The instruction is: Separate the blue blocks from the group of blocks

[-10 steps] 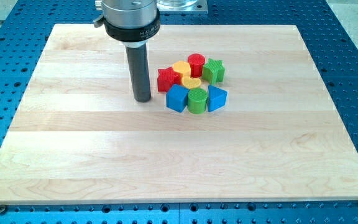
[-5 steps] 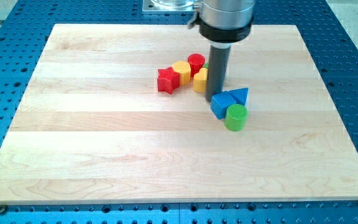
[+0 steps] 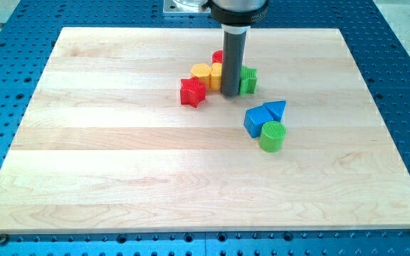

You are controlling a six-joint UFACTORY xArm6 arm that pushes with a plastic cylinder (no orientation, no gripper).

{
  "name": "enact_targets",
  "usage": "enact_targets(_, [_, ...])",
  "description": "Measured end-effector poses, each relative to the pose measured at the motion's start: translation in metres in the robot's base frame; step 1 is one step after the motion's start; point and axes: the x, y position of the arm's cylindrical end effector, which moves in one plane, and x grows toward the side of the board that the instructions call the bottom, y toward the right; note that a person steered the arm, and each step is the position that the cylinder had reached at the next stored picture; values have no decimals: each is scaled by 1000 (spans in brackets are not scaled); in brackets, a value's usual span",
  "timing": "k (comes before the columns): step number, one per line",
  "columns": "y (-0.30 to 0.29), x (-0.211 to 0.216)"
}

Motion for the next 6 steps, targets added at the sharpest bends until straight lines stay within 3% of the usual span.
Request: enact_targets(6, [-25,-58])
